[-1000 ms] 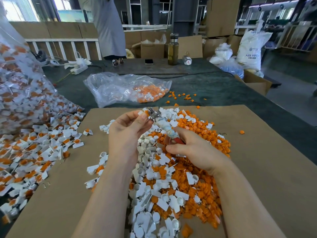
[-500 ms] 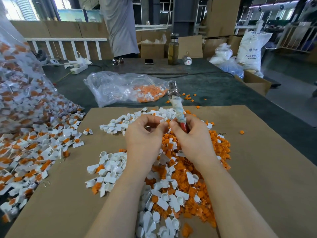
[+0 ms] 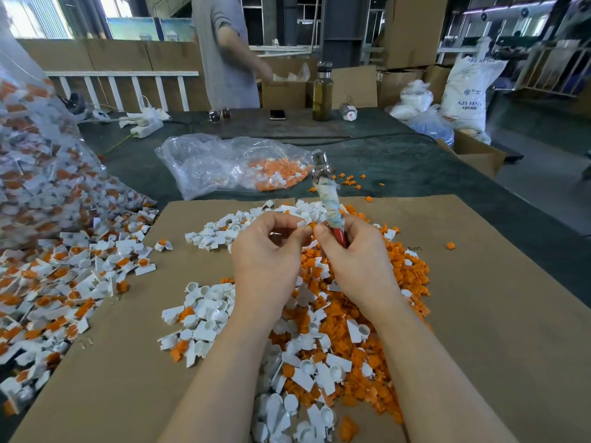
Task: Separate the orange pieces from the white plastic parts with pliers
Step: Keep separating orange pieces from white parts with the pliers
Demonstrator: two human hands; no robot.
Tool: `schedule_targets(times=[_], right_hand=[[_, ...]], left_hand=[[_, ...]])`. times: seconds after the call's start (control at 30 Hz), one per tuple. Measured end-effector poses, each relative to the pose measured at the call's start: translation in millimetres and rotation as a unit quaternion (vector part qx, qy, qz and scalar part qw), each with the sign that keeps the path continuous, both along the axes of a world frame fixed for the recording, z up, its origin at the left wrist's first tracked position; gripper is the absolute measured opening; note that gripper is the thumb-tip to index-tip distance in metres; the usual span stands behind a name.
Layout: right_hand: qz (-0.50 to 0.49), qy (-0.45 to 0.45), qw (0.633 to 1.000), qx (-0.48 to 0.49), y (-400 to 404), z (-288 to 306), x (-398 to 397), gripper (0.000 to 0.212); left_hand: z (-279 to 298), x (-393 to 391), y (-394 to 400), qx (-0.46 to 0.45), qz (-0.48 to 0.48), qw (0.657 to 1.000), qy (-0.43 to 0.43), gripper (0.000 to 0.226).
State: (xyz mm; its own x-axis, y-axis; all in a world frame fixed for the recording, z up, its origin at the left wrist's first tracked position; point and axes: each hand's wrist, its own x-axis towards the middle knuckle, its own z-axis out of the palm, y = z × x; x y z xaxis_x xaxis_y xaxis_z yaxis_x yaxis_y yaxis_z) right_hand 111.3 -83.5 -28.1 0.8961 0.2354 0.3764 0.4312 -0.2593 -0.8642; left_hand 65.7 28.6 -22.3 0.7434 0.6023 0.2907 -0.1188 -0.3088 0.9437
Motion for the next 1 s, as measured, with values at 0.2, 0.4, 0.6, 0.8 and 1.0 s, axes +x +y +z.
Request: schedule_targets(times=[0.2,0.4,0.6,0.8,1.0], right_hand=[[0.138,0.083,0.984,-0.076,-15.6,7.2,-1.5,0.009],[0.183,0.11,0.965,-0.155,-19.0,11.4,-4.8,0.021],[0.197,0.111,0.958,-0.179,-18.4,12.0,-5.5,0.026],[0.171,0.055,0.963,-0.201,-13.8,6.3,-6.7,0.008],[0.165,0.042,0.965,-0.2,-8.7,5.4,-7.4,0.021]], left_hand=[[2.7,-3.4,18.5,-0.235,-0.077,0.965,-0.083,0.01],[5.9,-6.1,28.6,-0.325,-0.098,0.934,-0.108,0.006],[7.2,-7.0,30.0,-0.307,-0.099,0.941,-0.105,0.007],[7.2,-6.4,30.6,-0.294,-0.083,0.946,-0.107,0.01],[6.4,-5.5,30.0,-0.304,-0.07,0.944,-0.106,0.01]])
